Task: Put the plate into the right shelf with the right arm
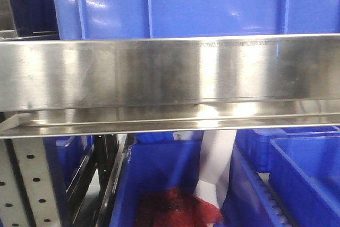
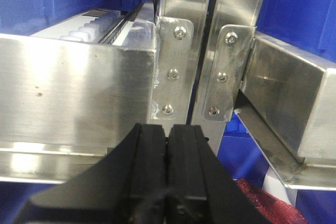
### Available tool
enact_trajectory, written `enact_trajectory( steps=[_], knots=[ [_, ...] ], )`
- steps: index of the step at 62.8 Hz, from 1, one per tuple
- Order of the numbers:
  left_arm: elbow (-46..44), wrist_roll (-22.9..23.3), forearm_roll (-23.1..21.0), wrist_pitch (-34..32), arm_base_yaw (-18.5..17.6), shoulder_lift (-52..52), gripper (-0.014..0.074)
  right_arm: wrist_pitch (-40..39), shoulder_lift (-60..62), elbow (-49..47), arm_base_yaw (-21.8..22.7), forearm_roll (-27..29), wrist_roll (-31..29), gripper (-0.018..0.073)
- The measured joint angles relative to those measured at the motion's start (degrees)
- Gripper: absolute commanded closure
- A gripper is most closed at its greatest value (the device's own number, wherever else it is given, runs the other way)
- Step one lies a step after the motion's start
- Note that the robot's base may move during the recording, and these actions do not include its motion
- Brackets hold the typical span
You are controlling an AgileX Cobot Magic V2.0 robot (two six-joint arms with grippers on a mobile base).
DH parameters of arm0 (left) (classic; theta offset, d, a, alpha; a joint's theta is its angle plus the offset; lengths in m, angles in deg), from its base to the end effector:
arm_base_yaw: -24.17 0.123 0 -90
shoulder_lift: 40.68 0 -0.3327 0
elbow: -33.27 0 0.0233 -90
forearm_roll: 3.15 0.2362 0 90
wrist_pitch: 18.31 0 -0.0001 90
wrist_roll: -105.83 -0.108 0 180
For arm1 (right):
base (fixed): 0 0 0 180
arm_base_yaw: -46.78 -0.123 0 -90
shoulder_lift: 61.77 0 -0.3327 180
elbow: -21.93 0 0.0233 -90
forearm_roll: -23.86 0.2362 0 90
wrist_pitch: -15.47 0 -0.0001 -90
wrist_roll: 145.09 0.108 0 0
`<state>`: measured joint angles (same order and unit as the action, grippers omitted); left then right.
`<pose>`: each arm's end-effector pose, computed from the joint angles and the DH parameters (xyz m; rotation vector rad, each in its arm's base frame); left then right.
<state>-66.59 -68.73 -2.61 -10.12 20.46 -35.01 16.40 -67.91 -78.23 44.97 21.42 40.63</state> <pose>0.0105 -0.0005 0.1887 -0.0182 1.6417 -0.1139 0.0110 0.0003 0.2041 0.0200 1.5171 0.0706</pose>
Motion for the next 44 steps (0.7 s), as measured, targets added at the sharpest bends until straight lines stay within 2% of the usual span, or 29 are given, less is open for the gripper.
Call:
enact_trajectory(
  steps=[20,44],
  knots=[
    [0.0,0.0,0.0,0.0,0.0,0.0,0.0643,1.3,0.0,0.0,0.0,2.9,0.0,0.0505],
    [0.0,0.0,0.0,0.0,0.0,0.0,0.0643,3.7,0.0,0.0,0.0,3.3,0.0,0.0505]
  ],
)
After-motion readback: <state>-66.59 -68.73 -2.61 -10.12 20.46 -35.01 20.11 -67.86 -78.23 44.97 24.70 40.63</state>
